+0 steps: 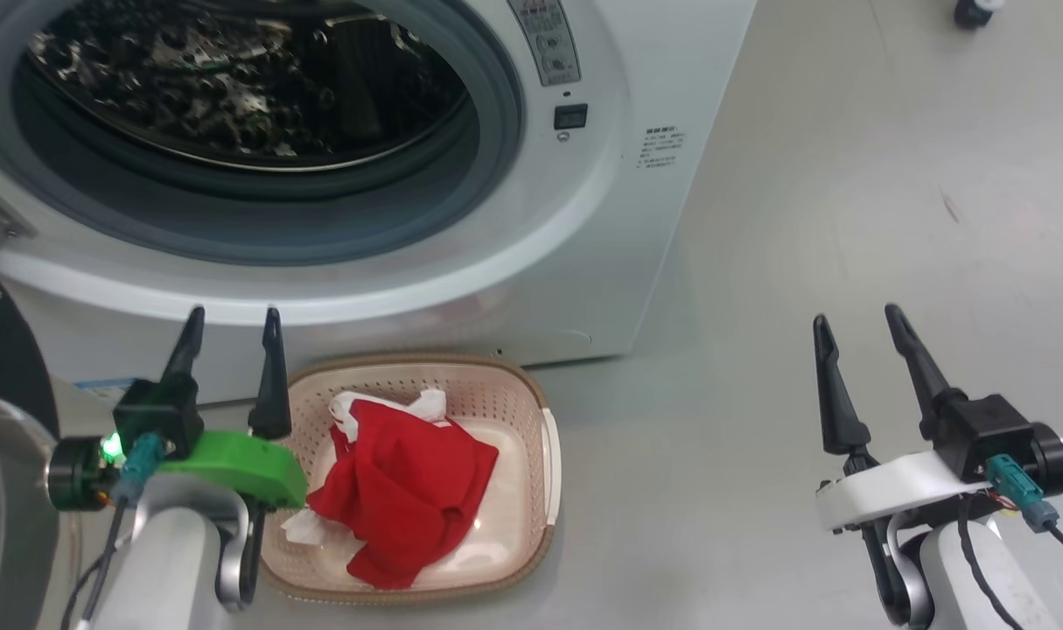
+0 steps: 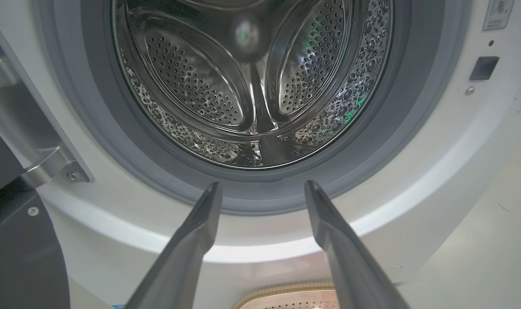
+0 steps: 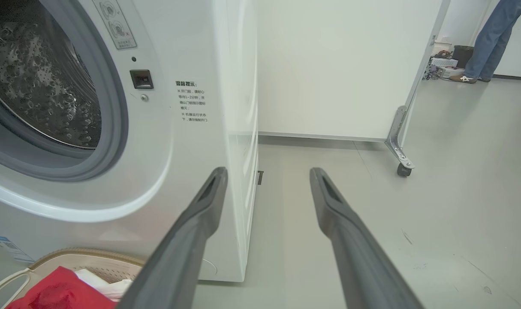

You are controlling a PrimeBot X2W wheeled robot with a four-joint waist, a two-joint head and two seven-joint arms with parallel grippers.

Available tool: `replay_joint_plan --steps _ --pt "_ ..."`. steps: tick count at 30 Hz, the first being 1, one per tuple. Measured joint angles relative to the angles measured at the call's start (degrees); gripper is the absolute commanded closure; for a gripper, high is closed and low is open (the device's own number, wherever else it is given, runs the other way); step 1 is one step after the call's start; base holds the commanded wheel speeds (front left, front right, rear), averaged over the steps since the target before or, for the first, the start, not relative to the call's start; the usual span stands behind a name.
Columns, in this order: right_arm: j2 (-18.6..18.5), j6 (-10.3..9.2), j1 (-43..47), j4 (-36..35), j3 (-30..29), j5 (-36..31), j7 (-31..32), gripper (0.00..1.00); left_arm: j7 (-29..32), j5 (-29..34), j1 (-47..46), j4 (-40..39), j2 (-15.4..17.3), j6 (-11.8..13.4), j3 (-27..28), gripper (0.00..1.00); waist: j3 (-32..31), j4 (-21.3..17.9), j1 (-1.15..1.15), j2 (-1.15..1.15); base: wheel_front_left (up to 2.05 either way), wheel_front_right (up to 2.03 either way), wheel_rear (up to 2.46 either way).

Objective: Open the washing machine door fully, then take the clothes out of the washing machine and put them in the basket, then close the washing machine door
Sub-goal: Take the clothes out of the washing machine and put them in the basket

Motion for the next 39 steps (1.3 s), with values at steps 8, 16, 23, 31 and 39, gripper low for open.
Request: replay_joint_plan --steps 8,16,23,31,39 --pt "0.0 -0.52 3.8 0.4 0.6 -0.1 0.0 0.0 0.0 0.2 8.3 -3.6 0.2 0.5 -0.5 0.0 -6.4 2.0 0.0 0.0 0.0 0.0 0.0" --pt "0.0 -0.92 6.6 0.3 0.9 -0.1 0.0 0.0 0.0 0.2 14.2 -7.5 0.9 0.5 -1.3 0.0 -11.2 3.1 0.0 0.0 0.0 0.0 0.0" --pt "0.0 -1.34 8.4 -0.3 0.9 -0.1 0.6 0.0 0.5 1.3 17.5 -11.1 1.8 0.6 -1.6 0.0 -13.8 3.0 0.0 0.0 0.0 0.0 0.0" --pt "0.0 -1.45 9.6 -1.3 0.9 -0.1 1.1 0.0 2.3 2.1 20.0 -14.0 2.7 1.1 -2.4 0.0 -15.1 2.6 0.0 0.0 0.0 0.0 0.0" --pt "0.0 -1.51 10.2 -2.6 0.9 0.0 1.4 0.0 3.7 2.6 21.7 -17.9 3.0 1.6 -2.6 0.0 -14.9 2.5 0.0 0.0 0.0 0.0 0.0"
